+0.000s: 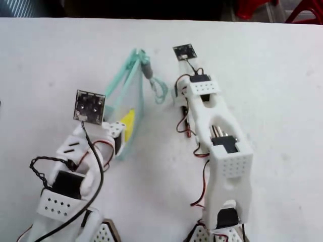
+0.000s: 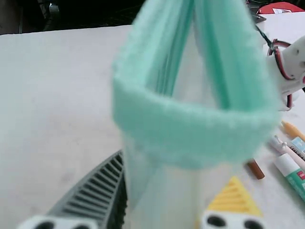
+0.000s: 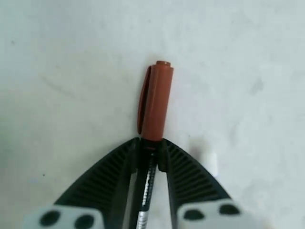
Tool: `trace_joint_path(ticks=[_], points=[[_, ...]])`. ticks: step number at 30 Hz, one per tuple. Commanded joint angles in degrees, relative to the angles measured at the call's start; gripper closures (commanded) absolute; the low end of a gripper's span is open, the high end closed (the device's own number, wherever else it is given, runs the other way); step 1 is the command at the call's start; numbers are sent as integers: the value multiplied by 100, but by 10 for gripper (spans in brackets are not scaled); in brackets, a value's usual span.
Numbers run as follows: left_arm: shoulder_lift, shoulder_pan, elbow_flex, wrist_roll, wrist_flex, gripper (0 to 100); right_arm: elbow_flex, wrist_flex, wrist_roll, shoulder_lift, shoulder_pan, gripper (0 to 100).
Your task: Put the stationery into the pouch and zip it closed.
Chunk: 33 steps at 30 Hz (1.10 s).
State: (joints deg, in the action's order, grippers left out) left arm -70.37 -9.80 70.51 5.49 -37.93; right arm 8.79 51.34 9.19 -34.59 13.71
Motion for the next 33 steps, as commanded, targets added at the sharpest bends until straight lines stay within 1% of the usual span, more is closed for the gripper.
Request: trace_joint_path(ticks=[1, 14, 17, 26, 33], points=[[31, -22, -18, -62, 149, 804, 132, -57, 0, 13, 22, 982], [31, -22, -18, -70, 158, 805, 123, -48, 0, 57, 40, 982], [31, -22, -18, -70, 167, 805, 167, 136, 0, 84, 48, 982], [31, -22, -18, -70, 176, 805, 70, 831, -35, 769, 180, 981], [31, -22, -18, -70, 176, 805, -484, 840, -35, 1437, 189, 981]])
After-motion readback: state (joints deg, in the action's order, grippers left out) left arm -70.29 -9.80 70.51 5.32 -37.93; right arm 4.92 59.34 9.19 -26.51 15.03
